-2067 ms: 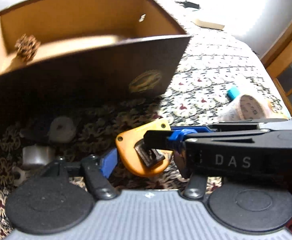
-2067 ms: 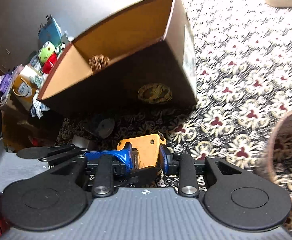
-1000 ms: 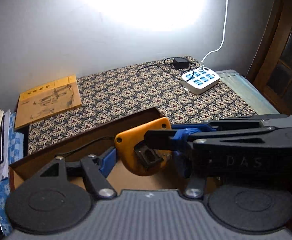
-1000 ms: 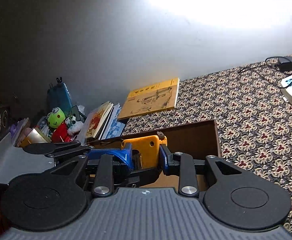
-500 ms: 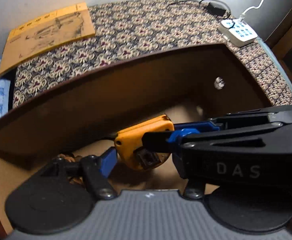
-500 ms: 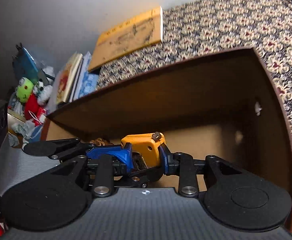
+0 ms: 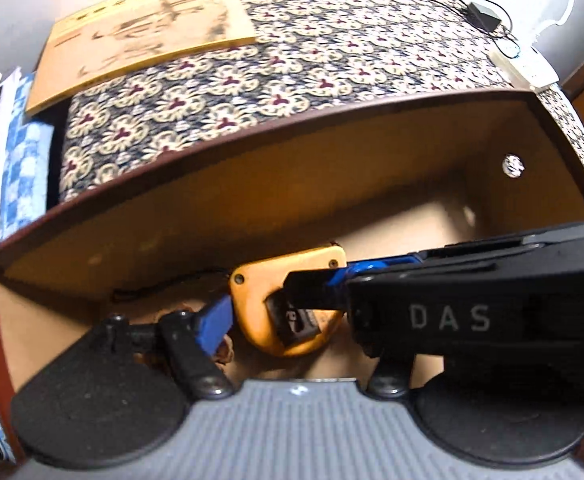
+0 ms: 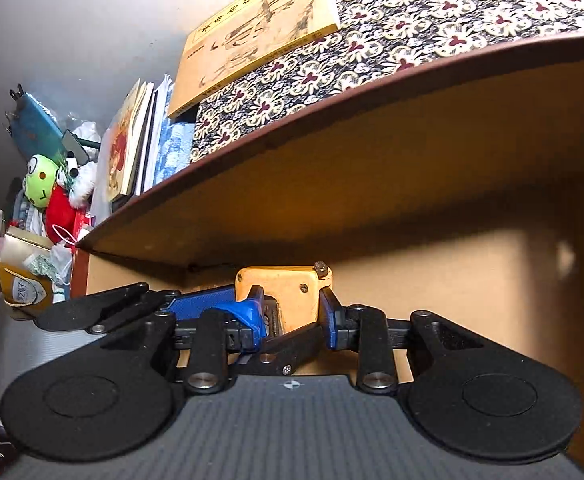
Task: Organize rigid objects
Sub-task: 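Lift the tape measure with the right gripper and lower it into the box, then open the right gripper to release the tape measure beside the pine cone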
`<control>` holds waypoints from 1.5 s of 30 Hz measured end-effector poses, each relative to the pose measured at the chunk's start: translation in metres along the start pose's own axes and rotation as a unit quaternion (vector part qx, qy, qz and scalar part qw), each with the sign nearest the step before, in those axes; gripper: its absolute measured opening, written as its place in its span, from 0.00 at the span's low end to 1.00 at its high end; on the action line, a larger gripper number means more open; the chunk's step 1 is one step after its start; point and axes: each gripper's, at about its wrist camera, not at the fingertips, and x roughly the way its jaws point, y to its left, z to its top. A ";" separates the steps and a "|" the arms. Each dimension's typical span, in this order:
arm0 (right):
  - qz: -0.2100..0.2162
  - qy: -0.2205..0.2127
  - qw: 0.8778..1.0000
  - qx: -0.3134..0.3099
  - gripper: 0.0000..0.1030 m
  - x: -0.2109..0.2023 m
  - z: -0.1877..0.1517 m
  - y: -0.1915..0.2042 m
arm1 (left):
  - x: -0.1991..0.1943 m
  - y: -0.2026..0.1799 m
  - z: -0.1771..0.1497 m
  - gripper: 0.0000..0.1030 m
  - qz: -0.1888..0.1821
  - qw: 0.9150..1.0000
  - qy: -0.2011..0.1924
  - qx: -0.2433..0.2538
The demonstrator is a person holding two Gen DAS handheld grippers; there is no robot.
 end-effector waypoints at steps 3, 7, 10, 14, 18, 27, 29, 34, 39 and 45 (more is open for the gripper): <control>0.015 0.002 1.000 0.011 0.13 0.005 0.000 0.000 | -0.002 0.005 -0.002 0.57 0.010 1.000 -0.007 0.000; 0.023 -0.006 1.000 0.013 0.15 0.003 0.000 0.000 | -0.009 0.009 -0.003 0.60 0.014 1.000 -0.020 -0.003; 0.018 -0.022 1.000 0.005 0.15 -0.005 0.000 0.001 | -0.017 0.006 -0.003 0.60 0.022 0.999 -0.036 0.007; 0.020 -0.047 0.999 -0.009 0.15 -0.020 -0.001 0.003 | -0.031 -0.002 -0.002 0.60 0.027 0.998 -0.058 0.005; 0.023 -0.068 0.997 -0.027 0.15 -0.035 -0.005 0.006 | -0.045 -0.015 -0.003 0.60 0.052 0.995 -0.080 0.007; 0.042 -0.110 0.992 -0.032 0.15 -0.062 -0.022 0.005 | -0.073 -0.040 -0.014 0.61 0.101 0.989 -0.109 -0.003; 0.045 -0.117 0.992 -0.032 0.15 -0.068 -0.026 0.003 | -0.079 -0.046 -0.019 0.62 0.118 0.986 -0.114 -0.005; 0.048 -0.137 0.988 -0.052 0.15 -0.085 -0.041 0.004 | -0.094 -0.058 -0.030 0.62 0.144 0.981 -0.129 -0.019; 0.052 -0.157 0.983 -0.079 0.16 -0.102 -0.056 0.008 | -0.108 -0.073 -0.042 0.62 0.174 0.974 -0.143 -0.031; 0.048 -0.180 0.976 -0.109 0.16 -0.122 -0.071 0.007 | -0.124 -0.100 -0.055 0.62 0.203 0.965 -0.161 -0.031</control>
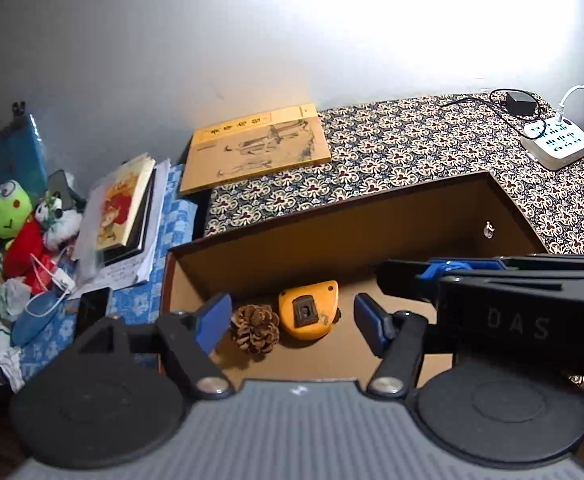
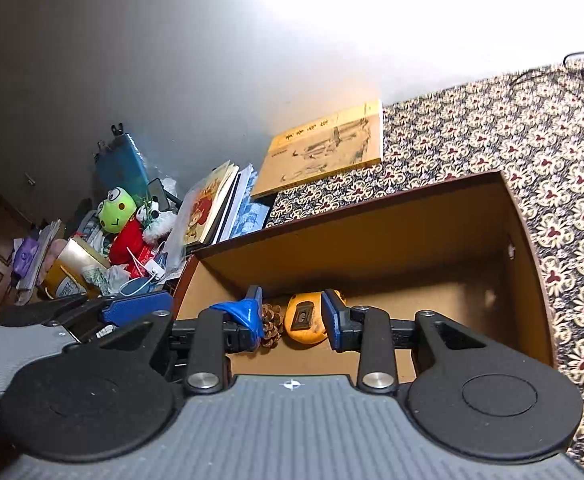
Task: Organize rigid objects
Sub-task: 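Open the right gripper to release the tape measure beside the pine cone, then withdraw the right gripper from the box toward the silver wrench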
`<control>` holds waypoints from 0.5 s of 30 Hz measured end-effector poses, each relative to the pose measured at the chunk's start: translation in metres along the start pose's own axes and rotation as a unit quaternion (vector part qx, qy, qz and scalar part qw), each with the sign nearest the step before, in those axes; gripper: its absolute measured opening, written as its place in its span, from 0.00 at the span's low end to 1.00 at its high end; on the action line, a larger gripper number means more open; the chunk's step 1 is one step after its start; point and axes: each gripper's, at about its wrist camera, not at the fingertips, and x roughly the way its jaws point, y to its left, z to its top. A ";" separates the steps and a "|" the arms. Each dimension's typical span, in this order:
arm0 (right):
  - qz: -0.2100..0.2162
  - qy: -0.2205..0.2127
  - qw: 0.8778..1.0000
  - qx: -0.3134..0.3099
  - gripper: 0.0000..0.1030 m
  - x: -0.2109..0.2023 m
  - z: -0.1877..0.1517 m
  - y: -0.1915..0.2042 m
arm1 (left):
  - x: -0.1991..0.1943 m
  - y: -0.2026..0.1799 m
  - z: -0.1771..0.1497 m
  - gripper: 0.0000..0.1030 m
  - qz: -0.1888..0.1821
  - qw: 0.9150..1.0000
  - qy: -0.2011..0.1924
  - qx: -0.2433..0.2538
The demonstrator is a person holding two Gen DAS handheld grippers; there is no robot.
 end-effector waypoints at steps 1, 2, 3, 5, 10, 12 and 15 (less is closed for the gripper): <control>0.001 -0.001 1.000 -0.001 0.16 -0.003 -0.001 -0.001 | -0.004 -0.002 -0.001 0.62 0.000 1.000 -0.001 -0.002; 0.002 -0.002 1.000 -0.002 0.16 -0.006 -0.003 -0.002 | -0.008 -0.004 -0.002 0.62 0.000 1.000 -0.001 -0.005; 0.002 -0.005 1.000 -0.001 0.16 -0.009 -0.004 -0.003 | -0.011 -0.006 -0.004 0.62 0.000 1.000 -0.001 -0.008; 0.003 -0.009 1.000 0.000 0.16 -0.014 -0.006 -0.005 | -0.017 -0.009 -0.007 0.63 0.001 1.000 0.000 -0.014; 0.007 -0.015 1.000 -0.012 0.16 -0.027 -0.015 -0.006 | -0.031 -0.019 -0.018 0.63 0.031 0.999 0.005 -0.018; 0.005 -0.020 1.000 -0.017 0.16 -0.033 -0.019 -0.005 | -0.036 -0.020 -0.023 0.63 0.037 0.999 0.010 -0.027; 0.002 -0.027 0.999 -0.027 0.16 -0.041 -0.025 -0.006 | -0.043 -0.020 -0.030 0.63 0.043 0.998 0.015 -0.043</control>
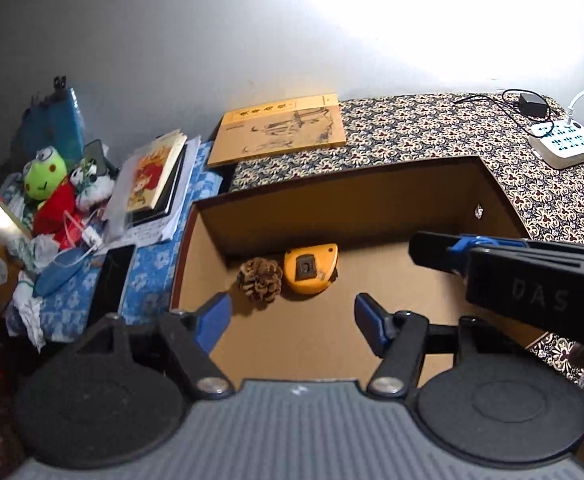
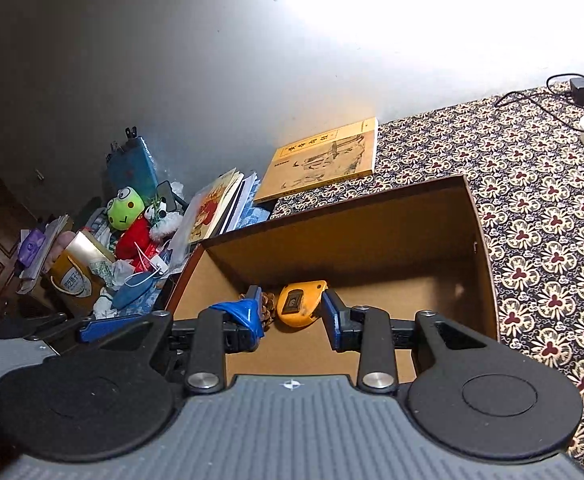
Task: Organize rigid objects
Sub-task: 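Withdraw the right gripper from the box toward the silver wrench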
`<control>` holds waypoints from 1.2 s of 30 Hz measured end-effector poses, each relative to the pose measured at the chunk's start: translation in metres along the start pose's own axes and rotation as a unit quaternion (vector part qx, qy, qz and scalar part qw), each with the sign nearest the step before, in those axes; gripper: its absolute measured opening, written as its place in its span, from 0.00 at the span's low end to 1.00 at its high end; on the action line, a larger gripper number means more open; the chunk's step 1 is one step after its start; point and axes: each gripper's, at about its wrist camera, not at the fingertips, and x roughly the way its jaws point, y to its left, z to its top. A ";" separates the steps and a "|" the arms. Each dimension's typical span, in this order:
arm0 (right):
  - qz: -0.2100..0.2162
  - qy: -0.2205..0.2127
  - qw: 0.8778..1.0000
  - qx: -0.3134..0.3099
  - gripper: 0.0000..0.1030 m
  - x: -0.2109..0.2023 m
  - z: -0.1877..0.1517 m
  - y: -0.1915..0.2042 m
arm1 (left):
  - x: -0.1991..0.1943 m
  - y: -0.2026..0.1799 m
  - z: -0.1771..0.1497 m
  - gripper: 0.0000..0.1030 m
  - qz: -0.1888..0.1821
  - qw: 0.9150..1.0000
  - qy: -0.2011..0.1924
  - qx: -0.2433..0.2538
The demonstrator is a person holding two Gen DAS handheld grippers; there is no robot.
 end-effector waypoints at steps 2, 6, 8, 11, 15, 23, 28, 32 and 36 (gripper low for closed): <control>0.000 -0.002 1.000 -0.008 0.16 -0.005 -0.003 0.001 | -0.005 0.000 -0.006 0.63 0.007 1.000 0.001 -0.006; 0.002 -0.012 1.000 -0.010 0.16 -0.016 -0.011 0.001 | -0.015 -0.001 -0.015 0.63 0.021 1.000 0.003 -0.018; 0.001 -0.016 1.000 -0.019 0.16 -0.021 -0.015 0.004 | -0.019 -0.001 -0.020 0.63 0.029 0.999 0.003 -0.024; -0.003 -0.027 0.999 -0.036 0.16 -0.026 -0.022 0.008 | -0.024 -0.002 -0.027 0.63 0.042 0.999 0.005 -0.031; 0.002 -0.031 0.998 -0.055 0.16 -0.032 -0.029 0.012 | -0.028 -0.003 -0.037 0.63 0.049 0.998 0.014 -0.040; 0.009 -0.021 0.997 -0.075 0.16 -0.041 -0.040 0.014 | -0.037 -0.008 -0.053 0.63 0.071 0.996 0.022 -0.047; 0.015 -0.004 0.996 -0.089 0.16 -0.043 -0.051 0.017 | -0.038 -0.008 -0.063 0.63 0.080 0.995 0.032 -0.057; 0.022 0.007 0.995 -0.099 0.16 -0.046 -0.060 0.018 | -0.039 -0.009 -0.070 0.63 0.087 0.993 0.039 -0.063; 0.028 0.018 0.994 -0.104 0.14 -0.048 -0.070 0.017 | -0.039 -0.010 -0.076 0.63 0.092 0.992 0.044 -0.069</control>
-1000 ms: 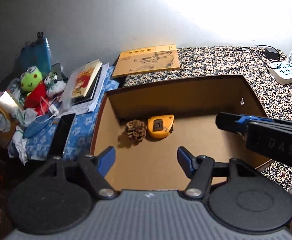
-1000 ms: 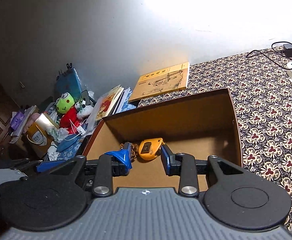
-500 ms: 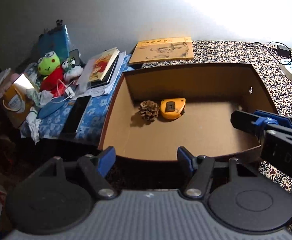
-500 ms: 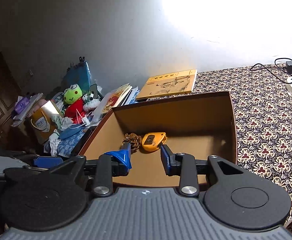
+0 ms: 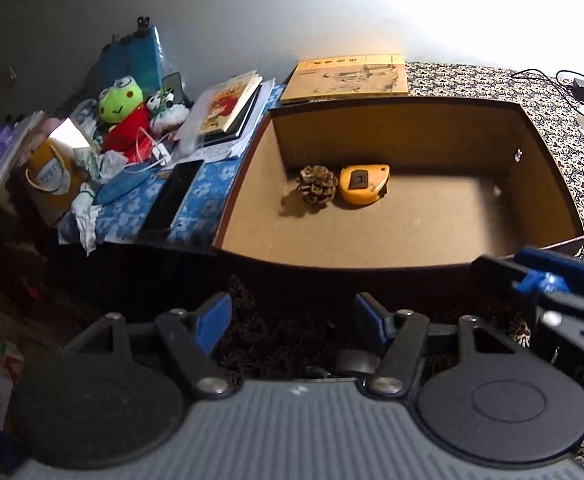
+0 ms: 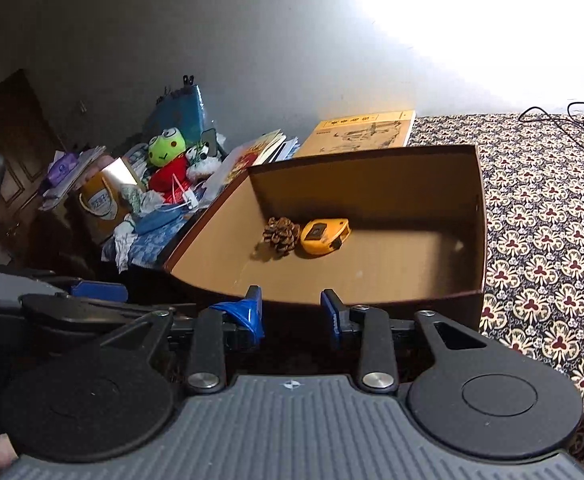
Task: Organize rigid objects
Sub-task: 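Withdraw the right gripper from the box toward the silver wrench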
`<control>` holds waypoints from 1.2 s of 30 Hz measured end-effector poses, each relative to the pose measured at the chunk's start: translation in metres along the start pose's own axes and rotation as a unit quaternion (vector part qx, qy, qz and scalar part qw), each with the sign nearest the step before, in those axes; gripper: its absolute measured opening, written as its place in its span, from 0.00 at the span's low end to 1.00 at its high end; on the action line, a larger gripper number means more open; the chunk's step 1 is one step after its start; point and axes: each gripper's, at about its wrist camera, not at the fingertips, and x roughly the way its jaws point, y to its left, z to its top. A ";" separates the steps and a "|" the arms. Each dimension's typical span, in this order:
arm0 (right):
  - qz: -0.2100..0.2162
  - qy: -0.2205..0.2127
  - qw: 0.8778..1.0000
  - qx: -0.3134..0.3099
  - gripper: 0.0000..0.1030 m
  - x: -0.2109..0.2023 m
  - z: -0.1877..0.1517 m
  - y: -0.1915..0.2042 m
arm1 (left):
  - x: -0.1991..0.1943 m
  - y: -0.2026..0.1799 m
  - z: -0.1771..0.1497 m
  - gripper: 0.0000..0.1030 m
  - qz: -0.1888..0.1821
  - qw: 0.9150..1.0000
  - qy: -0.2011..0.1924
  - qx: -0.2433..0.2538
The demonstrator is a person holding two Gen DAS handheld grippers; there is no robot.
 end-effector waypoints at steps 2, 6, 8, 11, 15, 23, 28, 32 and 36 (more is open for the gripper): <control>0.002 0.006 1.000 -0.003 0.14 0.000 -0.004 0.001 | -0.001 0.000 -0.003 0.63 0.003 1.000 0.002 -0.004; 0.003 0.021 1.000 -0.001 0.14 0.002 -0.012 0.000 | 0.001 0.001 -0.011 0.63 0.010 1.000 0.011 -0.008; 0.007 0.028 1.000 0.005 0.14 0.004 -0.016 -0.001 | 0.003 0.003 -0.016 0.63 0.014 1.000 0.016 -0.012; 0.013 0.039 0.999 0.008 0.14 0.008 -0.023 0.000 | 0.007 0.006 -0.024 0.63 0.018 0.999 0.028 -0.019; 0.022 0.061 0.998 0.017 0.13 0.016 -0.034 0.003 | 0.015 0.012 -0.034 0.63 0.022 0.999 0.044 -0.024; 0.016 0.094 0.995 0.027 0.12 0.033 -0.043 0.008 | 0.034 0.044 -0.045 0.63 0.000 0.998 0.050 -0.034; 0.007 0.107 0.993 0.042 0.11 0.041 -0.049 0.005 | 0.045 0.067 -0.058 0.63 -0.057 0.997 0.047 -0.036; 0.006 0.125 0.988 0.087 0.11 0.046 -0.051 -0.007 | 0.050 0.078 -0.071 0.64 -0.121 0.992 0.040 -0.019; 0.009 0.131 0.983 0.130 0.11 0.046 -0.053 -0.018 | 0.058 0.081 -0.084 0.64 -0.186 0.981 0.050 0.000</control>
